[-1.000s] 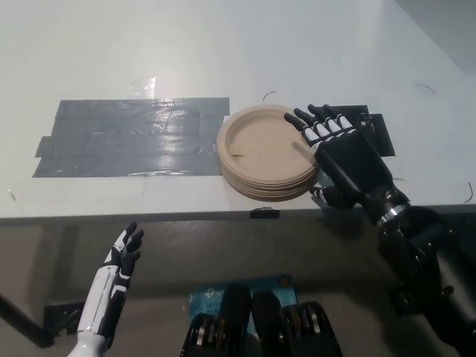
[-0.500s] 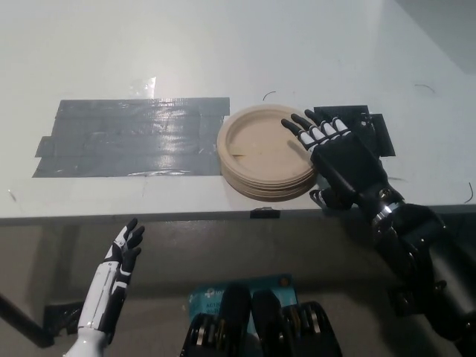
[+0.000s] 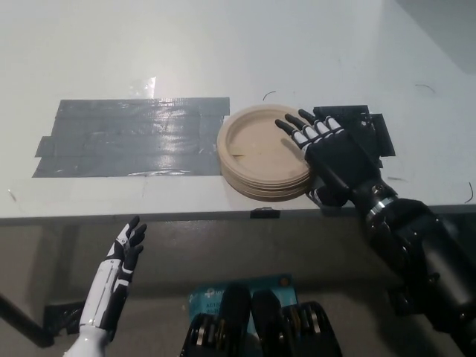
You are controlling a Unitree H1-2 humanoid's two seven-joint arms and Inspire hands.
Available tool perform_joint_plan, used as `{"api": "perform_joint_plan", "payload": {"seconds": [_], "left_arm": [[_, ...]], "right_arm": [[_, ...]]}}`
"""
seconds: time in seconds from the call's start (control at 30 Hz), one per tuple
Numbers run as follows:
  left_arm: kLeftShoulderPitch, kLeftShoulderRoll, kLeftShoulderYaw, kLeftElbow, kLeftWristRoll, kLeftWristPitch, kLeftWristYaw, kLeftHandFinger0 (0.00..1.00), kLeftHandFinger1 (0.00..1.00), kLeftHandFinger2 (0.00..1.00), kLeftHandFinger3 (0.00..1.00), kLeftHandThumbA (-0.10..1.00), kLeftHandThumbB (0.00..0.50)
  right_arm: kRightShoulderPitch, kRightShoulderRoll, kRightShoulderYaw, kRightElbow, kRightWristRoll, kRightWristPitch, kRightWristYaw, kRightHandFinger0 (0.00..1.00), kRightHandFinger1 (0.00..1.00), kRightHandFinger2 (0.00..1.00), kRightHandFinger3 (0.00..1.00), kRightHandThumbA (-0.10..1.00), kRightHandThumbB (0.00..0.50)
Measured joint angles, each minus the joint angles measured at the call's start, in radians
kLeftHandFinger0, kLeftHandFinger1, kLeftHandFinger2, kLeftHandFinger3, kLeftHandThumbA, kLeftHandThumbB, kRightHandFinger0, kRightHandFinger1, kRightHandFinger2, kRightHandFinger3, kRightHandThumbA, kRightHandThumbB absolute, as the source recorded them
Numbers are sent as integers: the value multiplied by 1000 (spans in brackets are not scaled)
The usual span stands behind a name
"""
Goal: A stack of plates is kept in the middle of the desk close to the robot and the robot grabs the stack with its right hand, picks it up and hands it to a person.
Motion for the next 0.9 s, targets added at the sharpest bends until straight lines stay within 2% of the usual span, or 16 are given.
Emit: {"api": "perform_joint_plan", "payload": {"seconds": [0.23,0.43,0.63,0.67,0.7,0.73,0.77,0.8,0.83,0.87,0.9], "left_arm": [[-1,1,0,0,0,0,-1,1000,1000,1000,1000,1000,4],[-10,2,0,2,1,0,-2,1000,1000,1000,1000,1000,9],[-21,4,-1,1,1,0,-2,1000,1000,1000,1000,1000,7],[-23,4,-1,1,1,1,-2,1000,1000,1000,1000,1000,1],[-24,5,-1,1,1,2,-2,1000,1000,1000,1000,1000,0],[-25,6,-1,1,1,2,-2,1000,1000,1000,1000,1000,0],[-27,6,-1,1,1,3,-2,1000,1000,1000,1000,1000,0],[-28,6,-1,1,1,3,-2,1000,1000,1000,1000,1000,0],[-28,6,-1,1,1,4,-2,1000,1000,1000,1000,1000,0],[-28,6,-1,1,1,4,-2,1000,1000,1000,1000,1000,0],[-28,6,-2,1,1,5,-2,1000,1000,1000,1000,1000,0]], "right_arm": [[-14,1,26,28,-2,-5,-17,1000,1000,1000,1000,938,497],[-40,10,51,66,-2,-11,-35,1000,1000,1000,1000,982,495],[-68,22,77,133,-2,-21,-64,1000,1000,1000,1000,915,500],[-73,27,80,147,-2,-23,-71,1000,1000,1000,1000,788,490],[-84,35,89,181,-2,-26,-82,1000,1000,1000,1000,750,492],[-92,40,96,208,-2,-29,-92,1000,993,989,1000,337,375],[-102,45,103,237,-2,-34,-105,624,601,625,744,-23,319],[-114,48,115,272,-6,-38,-121,423,480,543,624,-85,343],[-126,51,131,309,-11,-41,-142,423,480,543,624,-85,343],[-135,53,143,338,-17,-43,-159,17,67,263,403,-99,331],[-149,60,163,386,-27,-46,-202,3,19,249,415,-100,319]]}}
